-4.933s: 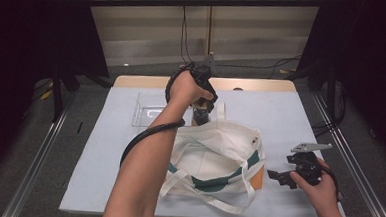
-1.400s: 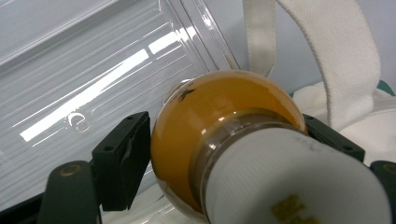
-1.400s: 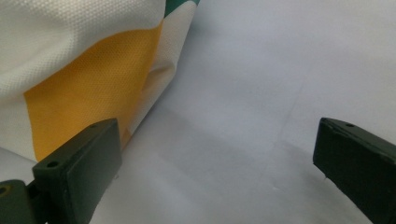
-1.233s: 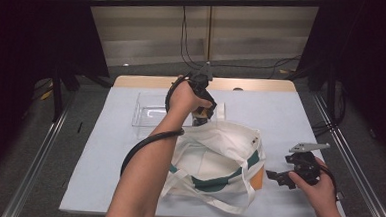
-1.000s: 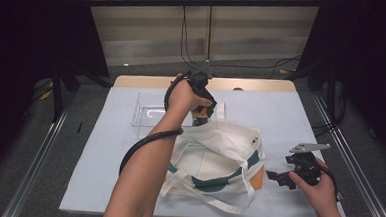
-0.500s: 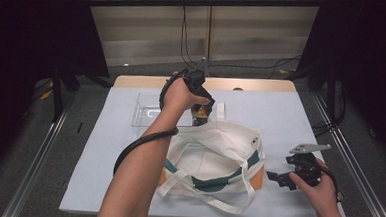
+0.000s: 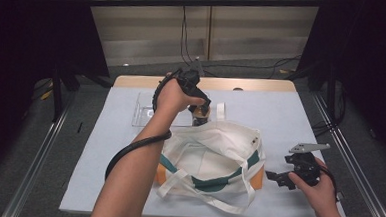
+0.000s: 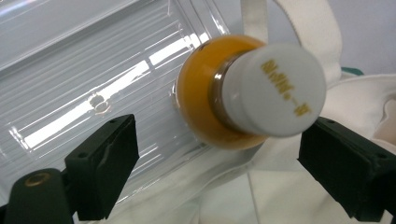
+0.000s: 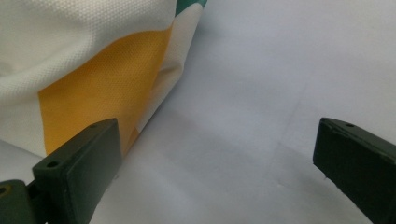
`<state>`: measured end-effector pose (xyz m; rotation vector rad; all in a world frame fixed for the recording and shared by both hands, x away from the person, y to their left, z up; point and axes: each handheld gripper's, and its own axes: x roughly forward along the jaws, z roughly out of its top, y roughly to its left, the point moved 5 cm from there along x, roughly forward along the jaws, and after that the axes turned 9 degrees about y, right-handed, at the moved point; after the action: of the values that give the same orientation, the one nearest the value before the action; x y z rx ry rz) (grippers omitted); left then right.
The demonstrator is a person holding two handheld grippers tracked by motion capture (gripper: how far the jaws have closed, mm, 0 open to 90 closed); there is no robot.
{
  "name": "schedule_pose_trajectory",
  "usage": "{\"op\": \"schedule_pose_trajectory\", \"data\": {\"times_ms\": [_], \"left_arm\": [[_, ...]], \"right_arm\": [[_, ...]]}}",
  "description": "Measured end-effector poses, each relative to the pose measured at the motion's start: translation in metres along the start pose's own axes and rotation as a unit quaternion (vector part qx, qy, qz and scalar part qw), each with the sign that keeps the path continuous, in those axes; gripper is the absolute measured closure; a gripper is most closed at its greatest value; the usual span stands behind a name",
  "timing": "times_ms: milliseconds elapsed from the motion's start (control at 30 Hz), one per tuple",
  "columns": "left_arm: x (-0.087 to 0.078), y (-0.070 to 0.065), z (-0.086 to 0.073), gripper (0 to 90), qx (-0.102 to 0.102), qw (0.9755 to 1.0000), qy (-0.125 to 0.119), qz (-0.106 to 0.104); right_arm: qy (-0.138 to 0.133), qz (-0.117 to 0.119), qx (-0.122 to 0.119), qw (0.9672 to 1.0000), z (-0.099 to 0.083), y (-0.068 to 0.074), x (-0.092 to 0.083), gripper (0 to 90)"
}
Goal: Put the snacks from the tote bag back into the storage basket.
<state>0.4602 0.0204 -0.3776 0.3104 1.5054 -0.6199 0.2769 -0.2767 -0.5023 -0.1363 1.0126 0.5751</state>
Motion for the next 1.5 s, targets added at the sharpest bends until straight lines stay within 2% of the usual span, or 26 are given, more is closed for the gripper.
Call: {"op": "schedule_pose_trajectory", "data": {"times_ms": [33, 267, 300, 633, 1500], "left_arm": [[-0.001, 0.002, -0.001, 11.8, 0.004, 1.0, -0.001, 0.005], [-0.008, 0.009, -0.01, 11.8, 0.001, 1.0, -0.008, 0.005], [-0.009, 0.011, -0.012, 11.8, 0.006, 0.9999, -0.006, 0.006], [-0.015, 0.012, -0.023, 12.5, 0.008, 0.9999, -0.014, 0.004], [-0.014, 0.015, -0.048, 12.8, 0.024, 0.9996, -0.014, 0.007]], "right_arm": [[0.002, -0.001, 0.001, 1.0, 0.0, 0.0, 0.001, 0.8], [-0.001, 0.001, -0.007, 1.0, 0.003, 0.001, 0.004, 0.8], [0.0, 0.0, -0.005, 1.0, 0.003, 0.001, 0.003, 0.8], [0.0, 0.005, -0.003, 1.0, 0.006, 0.002, 0.004, 0.8], [-0.003, 0.007, -0.006, 1.0, 0.006, 0.004, 0.005, 0.8]]}}
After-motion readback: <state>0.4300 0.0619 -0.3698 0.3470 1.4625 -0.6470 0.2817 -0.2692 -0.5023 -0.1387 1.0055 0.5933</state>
